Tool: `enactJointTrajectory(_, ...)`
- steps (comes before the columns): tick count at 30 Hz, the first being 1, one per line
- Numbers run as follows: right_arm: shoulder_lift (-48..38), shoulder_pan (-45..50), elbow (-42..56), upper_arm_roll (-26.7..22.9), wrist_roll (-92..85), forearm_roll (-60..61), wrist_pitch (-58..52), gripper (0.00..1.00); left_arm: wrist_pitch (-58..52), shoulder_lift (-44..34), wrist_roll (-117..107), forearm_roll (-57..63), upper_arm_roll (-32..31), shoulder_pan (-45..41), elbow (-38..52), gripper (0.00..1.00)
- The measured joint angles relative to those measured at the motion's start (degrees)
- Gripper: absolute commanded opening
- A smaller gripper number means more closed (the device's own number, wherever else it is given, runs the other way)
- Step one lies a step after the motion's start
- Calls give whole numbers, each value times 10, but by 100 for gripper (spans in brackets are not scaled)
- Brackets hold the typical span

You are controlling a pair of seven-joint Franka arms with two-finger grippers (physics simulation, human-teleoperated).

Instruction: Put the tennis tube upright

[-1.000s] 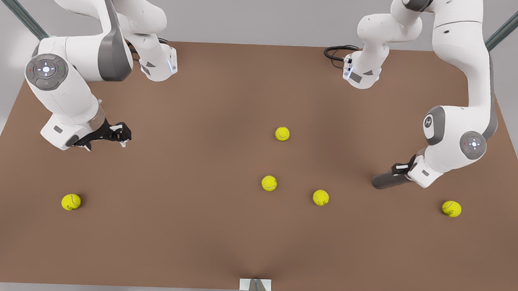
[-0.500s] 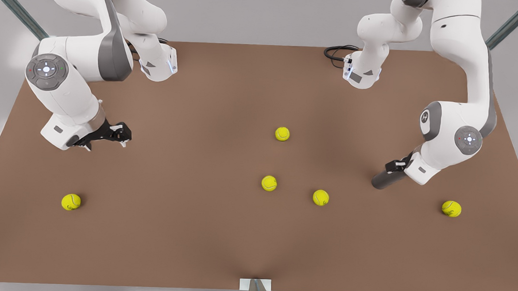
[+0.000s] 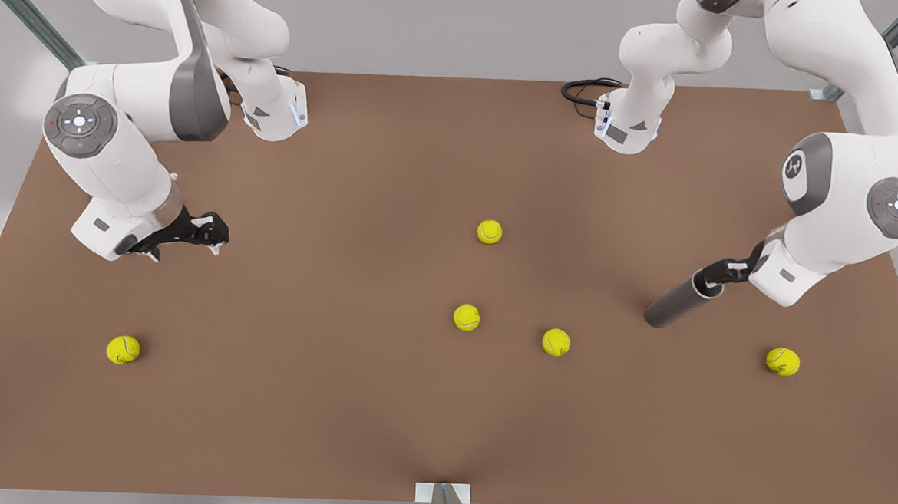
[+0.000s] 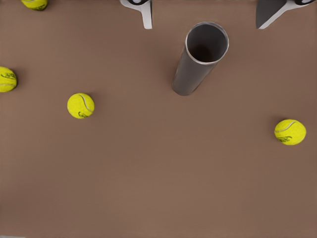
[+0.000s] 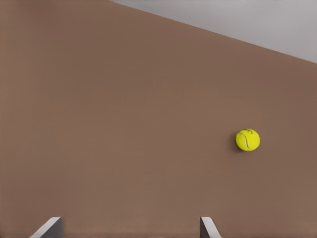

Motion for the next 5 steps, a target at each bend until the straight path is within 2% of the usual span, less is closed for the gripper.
enactJointTrajectory(5, 2, -1, 0, 0, 19, 20, 0, 100, 0, 0, 0, 0, 0, 0, 0, 100)
